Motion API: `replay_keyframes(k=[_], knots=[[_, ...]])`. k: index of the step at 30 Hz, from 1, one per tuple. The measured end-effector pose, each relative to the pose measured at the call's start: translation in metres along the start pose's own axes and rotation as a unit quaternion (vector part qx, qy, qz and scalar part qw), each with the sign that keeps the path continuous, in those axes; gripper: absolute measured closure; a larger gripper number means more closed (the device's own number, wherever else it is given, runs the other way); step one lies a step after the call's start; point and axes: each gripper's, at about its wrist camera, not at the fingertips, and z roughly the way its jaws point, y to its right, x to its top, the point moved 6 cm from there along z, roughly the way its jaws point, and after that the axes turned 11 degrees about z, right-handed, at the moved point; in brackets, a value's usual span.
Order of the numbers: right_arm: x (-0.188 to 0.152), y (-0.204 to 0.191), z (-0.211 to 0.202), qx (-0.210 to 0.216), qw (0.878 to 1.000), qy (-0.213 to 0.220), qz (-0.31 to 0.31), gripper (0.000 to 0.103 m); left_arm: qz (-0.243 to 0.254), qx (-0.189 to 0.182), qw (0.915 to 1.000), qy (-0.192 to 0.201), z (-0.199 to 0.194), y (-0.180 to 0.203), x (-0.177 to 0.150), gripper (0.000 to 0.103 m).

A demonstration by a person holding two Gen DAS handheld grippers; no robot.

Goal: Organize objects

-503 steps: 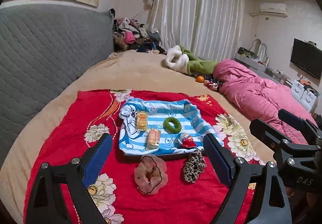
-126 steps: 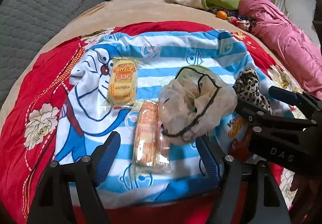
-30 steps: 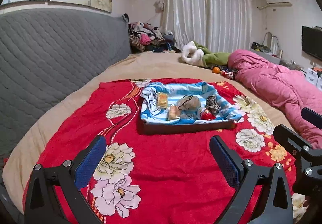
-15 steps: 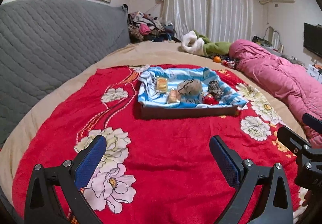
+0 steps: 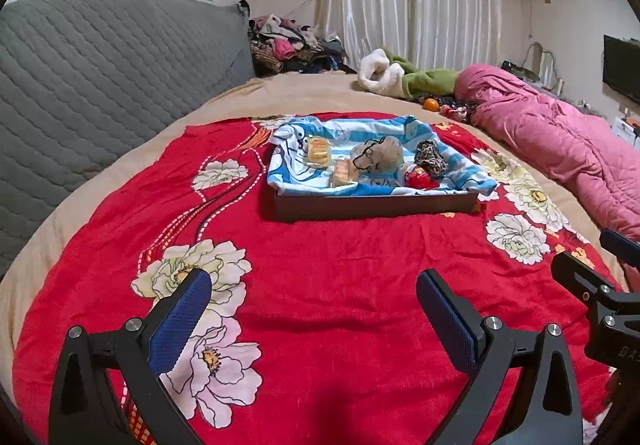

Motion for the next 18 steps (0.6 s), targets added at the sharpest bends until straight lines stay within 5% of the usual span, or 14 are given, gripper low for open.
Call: replay_keyframes(k=[18], knots=[[-0.015,0.002,0.013,-0.002,1.000,-0.017,-0.005,0.001,-0.002,-0.005,1.0000,-0.008,0.009,0.003,-0.009,0.001]])
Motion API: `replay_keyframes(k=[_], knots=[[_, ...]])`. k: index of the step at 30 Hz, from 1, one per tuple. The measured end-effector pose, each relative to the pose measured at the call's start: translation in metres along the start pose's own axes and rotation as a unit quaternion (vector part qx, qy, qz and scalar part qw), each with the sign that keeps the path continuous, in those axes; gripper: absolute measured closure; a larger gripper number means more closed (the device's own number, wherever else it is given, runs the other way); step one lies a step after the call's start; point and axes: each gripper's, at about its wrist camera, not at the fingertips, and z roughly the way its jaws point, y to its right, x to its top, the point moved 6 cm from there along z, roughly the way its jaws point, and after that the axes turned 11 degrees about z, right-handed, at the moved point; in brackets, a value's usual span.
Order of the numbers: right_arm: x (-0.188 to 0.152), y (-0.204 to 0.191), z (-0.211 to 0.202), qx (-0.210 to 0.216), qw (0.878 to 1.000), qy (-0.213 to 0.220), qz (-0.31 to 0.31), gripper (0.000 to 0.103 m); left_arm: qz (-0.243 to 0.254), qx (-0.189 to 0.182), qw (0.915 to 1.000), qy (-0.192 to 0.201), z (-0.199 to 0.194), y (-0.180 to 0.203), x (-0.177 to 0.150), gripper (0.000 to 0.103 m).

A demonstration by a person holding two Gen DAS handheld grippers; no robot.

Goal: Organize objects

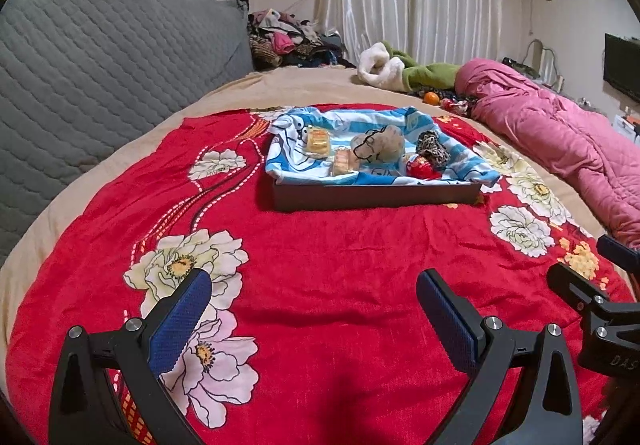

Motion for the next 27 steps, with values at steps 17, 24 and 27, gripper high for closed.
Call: replay_keyframes(k=[17,24,27], knots=[[-0.007,0.002,0.012,-0.001,1.000,-0.015,0.004,0.001,-0.002,-0.002,1.0000,-0.009,0.011,-0.002,-0.007,0.001],[-0.011,-0.001,0.022,0.000,1.000,-0.021,0.003,0.001,-0.003,-0.002,0.9998,-0.020,0.019,-0.004,-0.014,0.001],[-0.013,-0.001,0.025,0.000,1.000,-0.024,0.002,0.001,-0.006,-0.002,0.9997,-0.024,0.024,-0.004,-0.016,0.001]])
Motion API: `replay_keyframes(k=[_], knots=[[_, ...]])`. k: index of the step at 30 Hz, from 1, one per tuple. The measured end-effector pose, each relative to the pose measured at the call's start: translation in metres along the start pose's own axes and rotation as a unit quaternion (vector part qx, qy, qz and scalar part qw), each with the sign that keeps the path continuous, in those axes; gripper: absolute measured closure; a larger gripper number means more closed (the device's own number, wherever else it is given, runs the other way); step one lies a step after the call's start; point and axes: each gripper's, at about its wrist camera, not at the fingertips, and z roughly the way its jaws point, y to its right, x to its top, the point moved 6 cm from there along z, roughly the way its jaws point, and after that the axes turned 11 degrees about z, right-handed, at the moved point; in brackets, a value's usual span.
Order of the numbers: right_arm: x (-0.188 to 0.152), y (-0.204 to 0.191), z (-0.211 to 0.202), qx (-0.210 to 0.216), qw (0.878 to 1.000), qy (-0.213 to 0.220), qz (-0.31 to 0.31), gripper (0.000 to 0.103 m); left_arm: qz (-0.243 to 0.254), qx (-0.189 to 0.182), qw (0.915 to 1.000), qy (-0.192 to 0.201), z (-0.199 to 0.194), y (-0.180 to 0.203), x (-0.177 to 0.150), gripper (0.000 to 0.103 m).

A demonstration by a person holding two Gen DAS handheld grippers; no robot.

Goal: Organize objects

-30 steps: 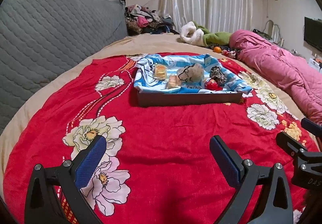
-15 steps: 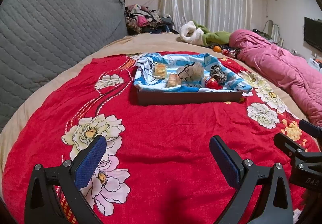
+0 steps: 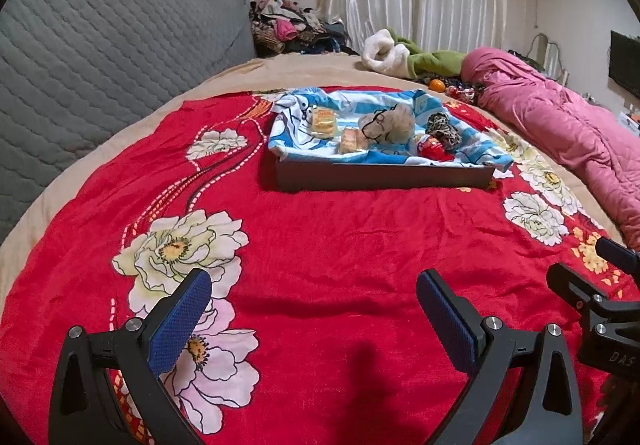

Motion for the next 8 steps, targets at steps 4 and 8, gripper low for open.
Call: replay_keyframes(k=[4,8], knots=[[-0.0024,0.0017,0.0055,-0.001,1.000,-0.005,0.002,0.001,-0.002,-0.006,1.0000,-0.004,0.0049,0.0004,-0.0022,0.001],[-0.0046,0.0019,0.0102,-0.002,1.000,-0.010,0.001,0.001,-0.006,-0.009,0.9999,-0.003,0.0073,0.0011,-0.0035,0.001]])
